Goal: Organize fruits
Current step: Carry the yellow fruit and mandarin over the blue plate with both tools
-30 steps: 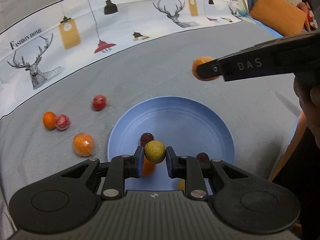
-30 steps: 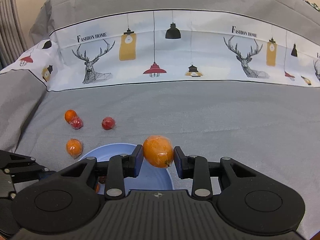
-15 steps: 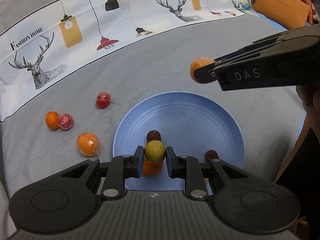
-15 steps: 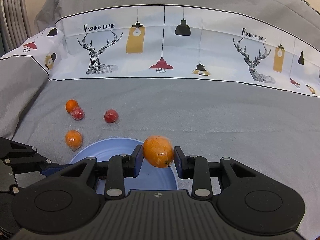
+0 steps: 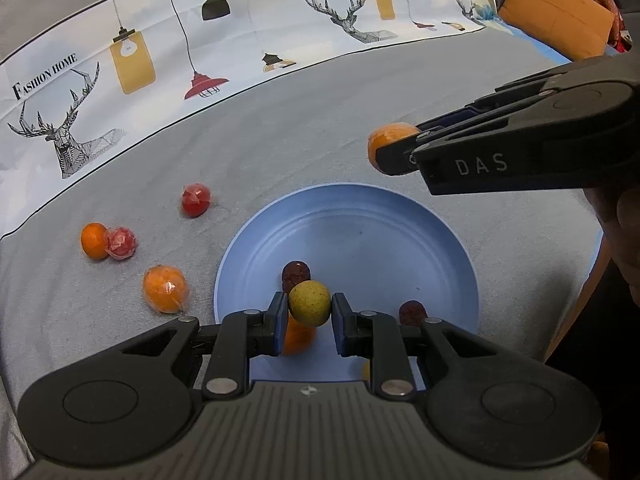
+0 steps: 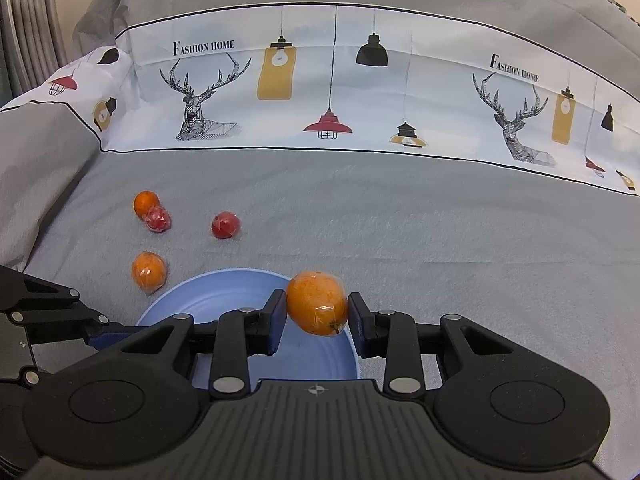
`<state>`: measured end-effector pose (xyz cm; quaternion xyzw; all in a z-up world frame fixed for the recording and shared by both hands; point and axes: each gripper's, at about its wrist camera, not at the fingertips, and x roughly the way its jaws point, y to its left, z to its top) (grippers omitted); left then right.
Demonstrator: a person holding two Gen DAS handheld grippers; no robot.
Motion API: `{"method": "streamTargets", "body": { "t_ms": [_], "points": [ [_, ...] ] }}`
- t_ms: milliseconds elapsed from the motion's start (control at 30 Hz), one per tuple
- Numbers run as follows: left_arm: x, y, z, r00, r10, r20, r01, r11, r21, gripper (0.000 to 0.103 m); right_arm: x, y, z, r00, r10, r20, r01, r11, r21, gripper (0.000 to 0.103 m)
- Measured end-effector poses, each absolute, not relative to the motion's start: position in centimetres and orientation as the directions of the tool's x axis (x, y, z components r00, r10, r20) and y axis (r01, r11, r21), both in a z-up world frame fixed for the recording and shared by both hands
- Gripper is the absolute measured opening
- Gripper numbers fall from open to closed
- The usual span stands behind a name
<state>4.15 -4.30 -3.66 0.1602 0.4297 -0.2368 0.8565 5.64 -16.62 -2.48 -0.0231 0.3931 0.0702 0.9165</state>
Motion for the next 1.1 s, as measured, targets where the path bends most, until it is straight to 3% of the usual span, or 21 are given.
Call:
{"method": "streamTargets", "body": {
  "t_ms": [1100],
  "points": [
    [3.91,-4.39,-3.04,0.528,-0.333,-0.781,0.551,0.834,0.017,0.025,5.9,-15.81,-3.0,0.665,0.109,-0.739,-0.175,0.984,-0.012,0.035]
  ]
}}
